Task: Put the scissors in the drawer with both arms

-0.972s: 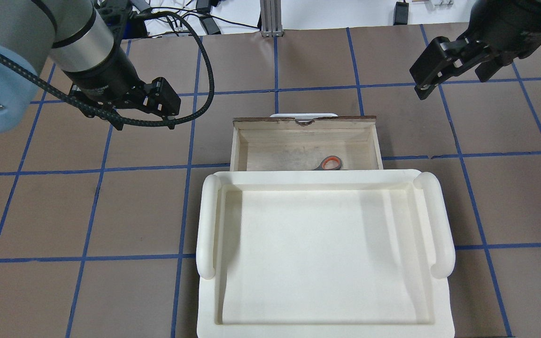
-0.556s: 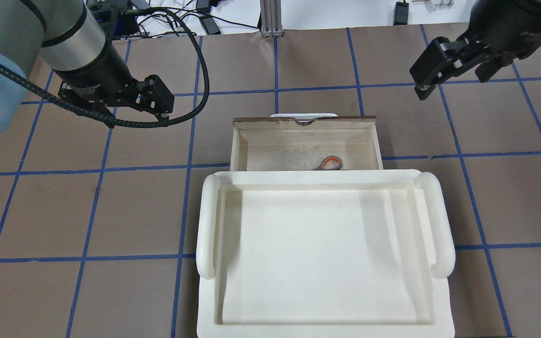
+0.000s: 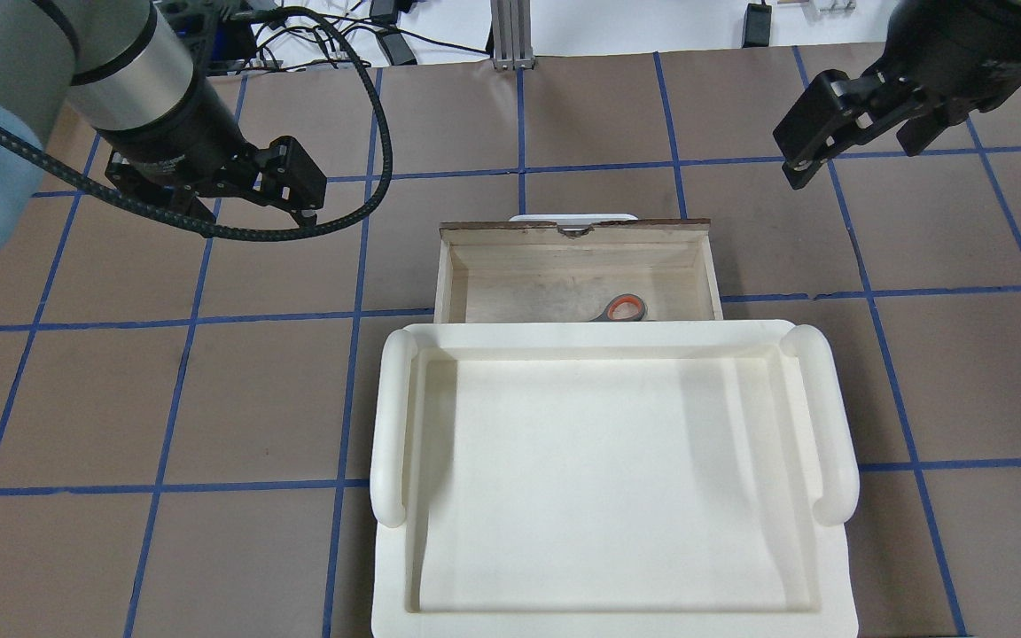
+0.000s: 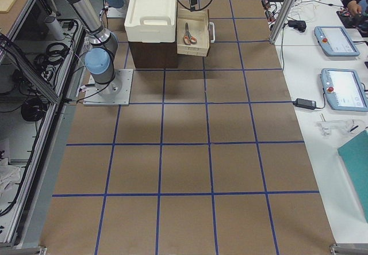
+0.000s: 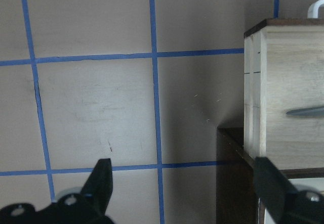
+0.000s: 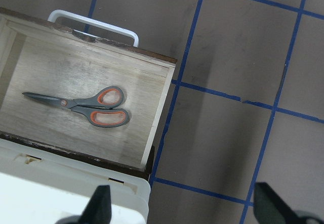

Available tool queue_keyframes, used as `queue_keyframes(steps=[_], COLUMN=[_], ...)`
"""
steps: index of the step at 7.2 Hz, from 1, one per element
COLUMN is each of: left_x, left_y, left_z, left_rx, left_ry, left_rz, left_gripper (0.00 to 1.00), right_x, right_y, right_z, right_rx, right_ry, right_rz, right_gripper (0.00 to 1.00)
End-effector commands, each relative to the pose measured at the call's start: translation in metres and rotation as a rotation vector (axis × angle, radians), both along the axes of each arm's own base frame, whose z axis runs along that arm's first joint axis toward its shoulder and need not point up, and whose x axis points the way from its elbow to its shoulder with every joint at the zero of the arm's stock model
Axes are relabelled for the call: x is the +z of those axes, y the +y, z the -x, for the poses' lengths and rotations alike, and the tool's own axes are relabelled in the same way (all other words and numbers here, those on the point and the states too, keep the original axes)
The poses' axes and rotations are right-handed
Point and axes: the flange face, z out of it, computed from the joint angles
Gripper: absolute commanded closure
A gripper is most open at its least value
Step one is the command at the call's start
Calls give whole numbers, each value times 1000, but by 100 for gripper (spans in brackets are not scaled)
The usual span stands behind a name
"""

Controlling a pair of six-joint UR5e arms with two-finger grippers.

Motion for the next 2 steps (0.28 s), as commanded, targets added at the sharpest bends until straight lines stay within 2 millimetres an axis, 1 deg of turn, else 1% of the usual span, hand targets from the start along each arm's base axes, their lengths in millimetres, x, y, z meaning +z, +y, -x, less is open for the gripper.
queue_keyframes(steps=[1,2], left_x=[-1,-1], left_y=[0,1], left_z=[-1,0], left_rx=[1,0], left_ry=[-1,-1], left_rz=[-2,-1], left_gripper=[0,0], right_x=[1,1], right_y=[0,0], right_z=[-1,-1], right_rx=[-7,-90], right_ry=[-1,-12], right_rz=[9,5], right_gripper=[0,0])
